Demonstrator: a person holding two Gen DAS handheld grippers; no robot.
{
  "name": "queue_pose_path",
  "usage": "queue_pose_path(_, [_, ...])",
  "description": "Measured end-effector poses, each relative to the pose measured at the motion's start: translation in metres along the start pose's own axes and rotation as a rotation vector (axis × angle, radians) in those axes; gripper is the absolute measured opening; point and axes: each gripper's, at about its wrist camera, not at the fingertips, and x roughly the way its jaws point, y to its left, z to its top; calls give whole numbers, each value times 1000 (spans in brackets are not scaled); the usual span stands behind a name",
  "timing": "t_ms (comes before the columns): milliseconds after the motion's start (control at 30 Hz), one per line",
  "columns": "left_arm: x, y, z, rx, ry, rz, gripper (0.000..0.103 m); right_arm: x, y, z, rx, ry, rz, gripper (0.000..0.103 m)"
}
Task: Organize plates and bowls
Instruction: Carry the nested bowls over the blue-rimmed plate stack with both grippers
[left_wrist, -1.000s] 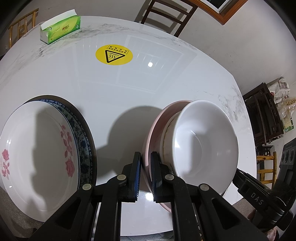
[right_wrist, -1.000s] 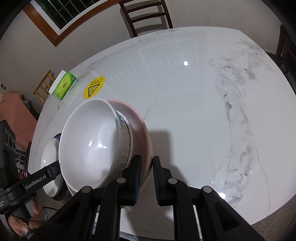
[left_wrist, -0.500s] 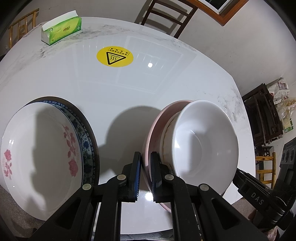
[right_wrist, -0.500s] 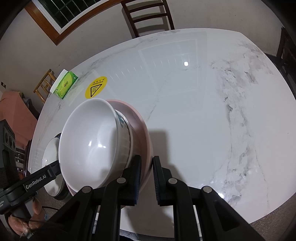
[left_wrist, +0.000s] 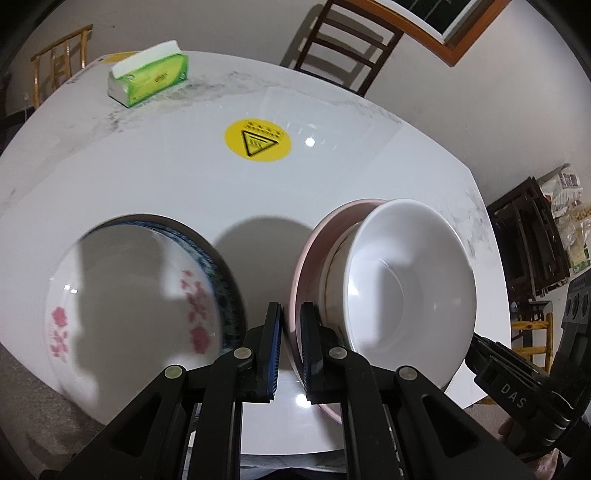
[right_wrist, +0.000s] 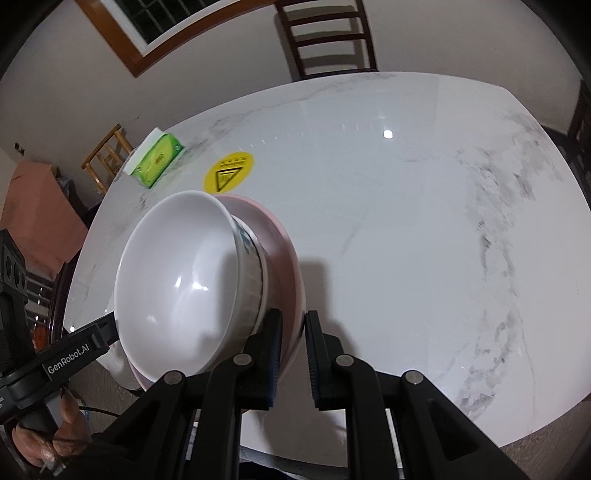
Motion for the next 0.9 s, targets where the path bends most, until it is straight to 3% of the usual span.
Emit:
queue_pose_path(567, [-64, 66, 7, -87, -92, 82, 6, 4, 88, 13, -139, 41, 72, 13])
queue_pose_path(900, [-72, 110, 3, -155, -92, 118, 6, 31, 127, 3, -179, 110, 96, 13])
